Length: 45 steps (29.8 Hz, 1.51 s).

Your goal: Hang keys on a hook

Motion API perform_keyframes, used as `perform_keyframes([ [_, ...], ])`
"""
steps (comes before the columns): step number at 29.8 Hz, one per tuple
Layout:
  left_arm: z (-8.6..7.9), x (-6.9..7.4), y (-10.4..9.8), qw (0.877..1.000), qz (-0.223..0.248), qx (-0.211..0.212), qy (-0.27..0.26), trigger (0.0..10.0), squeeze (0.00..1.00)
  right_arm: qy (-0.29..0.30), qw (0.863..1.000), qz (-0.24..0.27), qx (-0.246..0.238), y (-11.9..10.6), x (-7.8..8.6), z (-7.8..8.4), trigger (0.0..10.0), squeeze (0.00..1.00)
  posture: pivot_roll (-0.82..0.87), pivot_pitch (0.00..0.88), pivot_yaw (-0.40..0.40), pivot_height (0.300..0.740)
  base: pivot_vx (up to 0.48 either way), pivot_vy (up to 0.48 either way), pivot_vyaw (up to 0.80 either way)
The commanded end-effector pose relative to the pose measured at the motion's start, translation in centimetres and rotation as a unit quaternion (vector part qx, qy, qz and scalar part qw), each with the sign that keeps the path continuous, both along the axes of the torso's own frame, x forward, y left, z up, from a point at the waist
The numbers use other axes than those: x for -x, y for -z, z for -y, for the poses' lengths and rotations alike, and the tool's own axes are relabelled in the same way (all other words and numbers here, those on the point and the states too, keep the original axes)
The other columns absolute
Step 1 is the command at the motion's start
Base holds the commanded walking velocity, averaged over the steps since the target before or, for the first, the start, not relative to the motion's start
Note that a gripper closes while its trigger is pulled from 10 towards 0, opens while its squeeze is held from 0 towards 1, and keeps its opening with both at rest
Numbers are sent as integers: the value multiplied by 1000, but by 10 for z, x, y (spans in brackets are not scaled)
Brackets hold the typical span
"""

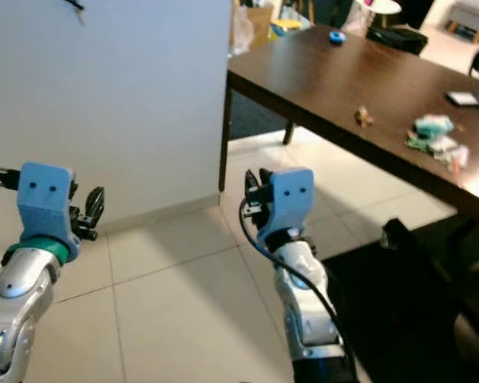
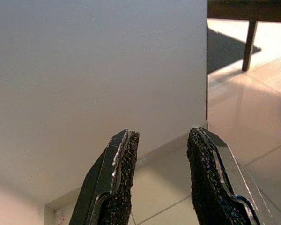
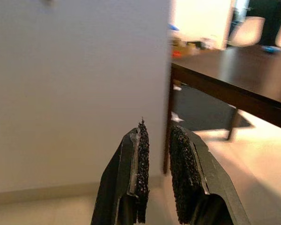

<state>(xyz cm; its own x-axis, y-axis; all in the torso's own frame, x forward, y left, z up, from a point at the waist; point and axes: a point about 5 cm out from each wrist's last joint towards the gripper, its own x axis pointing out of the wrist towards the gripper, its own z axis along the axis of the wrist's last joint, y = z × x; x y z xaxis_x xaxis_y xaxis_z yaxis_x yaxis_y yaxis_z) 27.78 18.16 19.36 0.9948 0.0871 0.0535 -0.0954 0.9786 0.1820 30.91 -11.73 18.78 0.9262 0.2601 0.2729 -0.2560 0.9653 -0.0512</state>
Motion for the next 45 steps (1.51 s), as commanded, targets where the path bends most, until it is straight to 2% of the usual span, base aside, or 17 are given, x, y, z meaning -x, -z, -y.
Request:
perform_keyframes([
  [1,2,0,3,1000,-7,5,6,10000,0,5,1000,-6,-2,2,-1,3,10000,0,-32,90,66,740,0,0,-800],
  [38,1,-1,-1,1000,4,-3,10,10000,0,7,1000,-6,-8,0,-3,2,10000,0,-25,103,73,740,0,0,-800],
  [45,2,-1,-2,1000,9,-7,15,10000,0,8,1000,-6,-8,0,-3,2,10000,0,-25,105,74,740,402,0,-800],
])
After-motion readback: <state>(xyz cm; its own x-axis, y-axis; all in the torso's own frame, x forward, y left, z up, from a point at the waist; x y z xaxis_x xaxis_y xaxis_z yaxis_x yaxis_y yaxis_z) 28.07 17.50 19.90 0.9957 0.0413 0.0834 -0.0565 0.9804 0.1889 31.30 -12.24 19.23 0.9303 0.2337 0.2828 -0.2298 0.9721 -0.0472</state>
